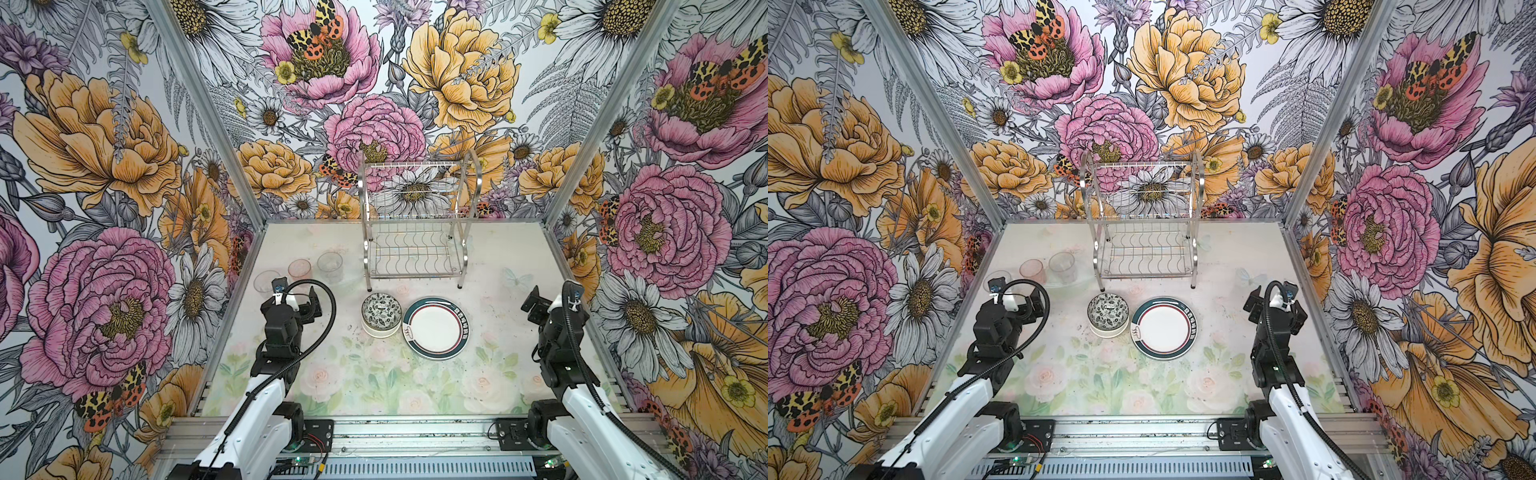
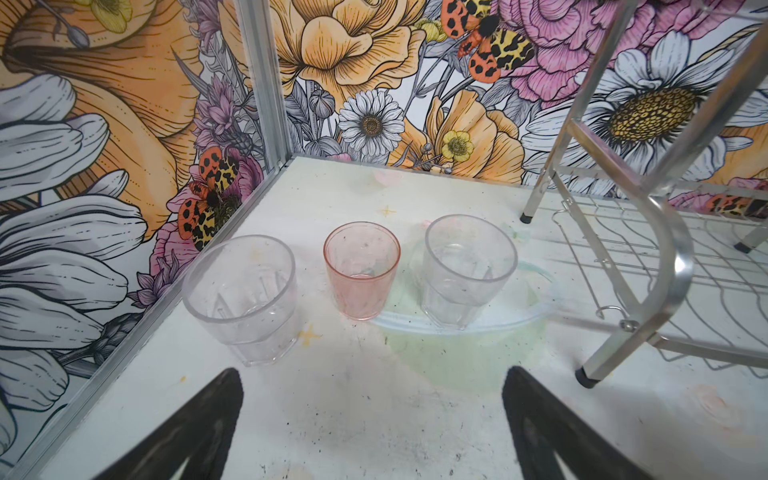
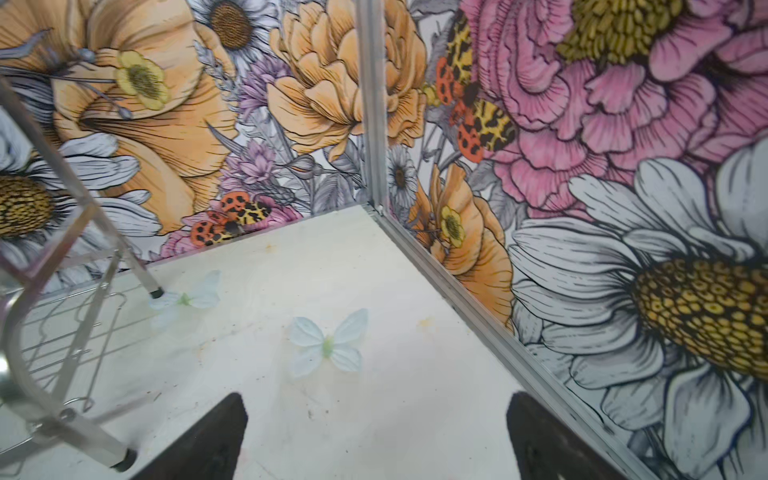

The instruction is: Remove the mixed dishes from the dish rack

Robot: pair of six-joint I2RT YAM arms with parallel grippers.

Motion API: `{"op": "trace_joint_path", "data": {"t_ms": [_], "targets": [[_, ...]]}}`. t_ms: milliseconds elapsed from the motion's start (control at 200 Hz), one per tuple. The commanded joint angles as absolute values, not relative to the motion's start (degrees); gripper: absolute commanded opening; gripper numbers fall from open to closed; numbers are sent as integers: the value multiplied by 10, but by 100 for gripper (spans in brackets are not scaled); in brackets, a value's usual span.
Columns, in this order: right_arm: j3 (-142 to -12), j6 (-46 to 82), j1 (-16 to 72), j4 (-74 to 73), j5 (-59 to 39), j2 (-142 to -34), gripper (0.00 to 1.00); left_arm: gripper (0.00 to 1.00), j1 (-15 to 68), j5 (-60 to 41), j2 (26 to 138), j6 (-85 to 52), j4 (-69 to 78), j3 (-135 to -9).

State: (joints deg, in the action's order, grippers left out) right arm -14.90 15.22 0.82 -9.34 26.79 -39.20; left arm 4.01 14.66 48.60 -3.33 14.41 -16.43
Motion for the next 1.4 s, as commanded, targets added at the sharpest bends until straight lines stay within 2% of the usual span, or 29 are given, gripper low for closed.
{"op": "trace_joint_path", "data": {"t_ms": [0, 240, 550, 660, 876, 956, 1036, 1136, 1396], "targets": [[-119, 183, -5, -193, 281, -426, 100, 99, 34, 163, 528, -49, 220, -166], [-104, 162, -14, -340, 256, -552, 100, 99, 33, 175, 637, -26, 343, -163], [-117, 106, -17, -507, 230, -708, 100, 99, 20, 141, 741, -5, 476, -166], [-138, 101, -23, -530, 179, -755, 100, 99, 8, 124, 782, -4, 530, -166], [-142, 79, -22, -661, 116, -886, 100, 99, -2, 79, 869, -2, 619, -165], [-173, 85, -23, -577, 114, -871, 100, 99, -1, 80, 895, -1, 647, -166], [-216, 68, -8, -502, 126, -876, 100, 99, -2, 83, 882, -4, 587, -186], [-217, 61, 3, -509, 142, -880, 100, 99, -4, 86, 883, -7, 528, -216], [-217, 59, 4, -513, 142, -881, 100, 99, -3, 86, 889, -5, 543, -213]]}}
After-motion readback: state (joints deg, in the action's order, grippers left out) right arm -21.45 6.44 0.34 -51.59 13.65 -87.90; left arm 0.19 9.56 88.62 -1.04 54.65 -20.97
